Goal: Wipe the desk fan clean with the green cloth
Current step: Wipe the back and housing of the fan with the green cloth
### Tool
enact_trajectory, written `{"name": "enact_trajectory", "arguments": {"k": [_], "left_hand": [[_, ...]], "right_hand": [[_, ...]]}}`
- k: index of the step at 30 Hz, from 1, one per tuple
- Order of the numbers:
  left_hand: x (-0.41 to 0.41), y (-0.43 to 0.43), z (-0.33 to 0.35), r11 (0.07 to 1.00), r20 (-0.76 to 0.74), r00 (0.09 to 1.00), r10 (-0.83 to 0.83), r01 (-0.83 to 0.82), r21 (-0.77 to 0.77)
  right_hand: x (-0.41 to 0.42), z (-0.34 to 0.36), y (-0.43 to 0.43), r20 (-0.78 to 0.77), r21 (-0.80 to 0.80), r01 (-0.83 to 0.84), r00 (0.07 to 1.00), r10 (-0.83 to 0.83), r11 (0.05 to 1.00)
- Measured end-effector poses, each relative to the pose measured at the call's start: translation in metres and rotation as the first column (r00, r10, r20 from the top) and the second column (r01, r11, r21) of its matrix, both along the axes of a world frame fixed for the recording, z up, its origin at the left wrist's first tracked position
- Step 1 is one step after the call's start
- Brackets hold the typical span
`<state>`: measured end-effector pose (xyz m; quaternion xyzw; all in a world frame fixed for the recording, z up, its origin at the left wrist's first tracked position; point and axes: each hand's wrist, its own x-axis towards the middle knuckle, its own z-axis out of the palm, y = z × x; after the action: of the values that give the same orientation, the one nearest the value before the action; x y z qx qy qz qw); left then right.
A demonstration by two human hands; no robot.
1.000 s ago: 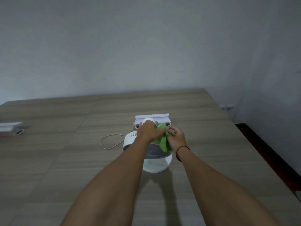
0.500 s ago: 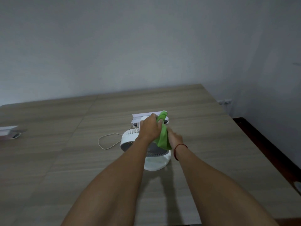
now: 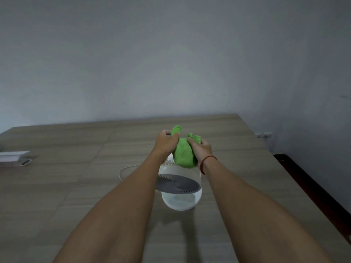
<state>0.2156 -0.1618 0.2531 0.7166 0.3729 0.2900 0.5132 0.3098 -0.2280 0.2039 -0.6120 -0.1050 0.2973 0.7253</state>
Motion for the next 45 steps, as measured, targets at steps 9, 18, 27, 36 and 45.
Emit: {"name": "enact_trajectory", "arguments": {"k": [9, 18, 27, 36, 45], "left_hand": [[-0.056, 0.028, -0.034, 0.979, -0.128, 0.978, 0.164, -0.146, 0.14], [-0.055, 0.028, -0.079, 0.97, -0.3, 0.931, 0.209, -0.16, 0.182], [-0.044, 0.014, -0.078, 0.845, -0.327, 0.939, 0.104, 0.09, 0.527], [-0.028, 0.009, -0.105, 0.838, -0.582, 0.807, 0.1, 0.247, 0.486], [-0.044, 0.05, -0.125, 0.923, -0.473, 0.878, 0.065, 0.127, 0.363]], "right_hand": [[-0.039, 0.004, 0.007, 0.278, -0.186, -0.101, 0.949, 0.151, 0.977], [-0.048, -0.024, 0.008, 0.523, -0.492, 0.069, 0.82, 0.231, 0.868], [-0.007, -0.033, -0.027, 0.473, -0.593, 0.002, 0.81, 0.347, 0.805], [-0.015, -0.043, -0.032, 0.525, -0.739, -0.165, 0.467, 0.712, 0.653], [-0.007, -0.053, -0.03, 0.583, -0.682, -0.184, 0.446, 0.679, 0.707]]}}
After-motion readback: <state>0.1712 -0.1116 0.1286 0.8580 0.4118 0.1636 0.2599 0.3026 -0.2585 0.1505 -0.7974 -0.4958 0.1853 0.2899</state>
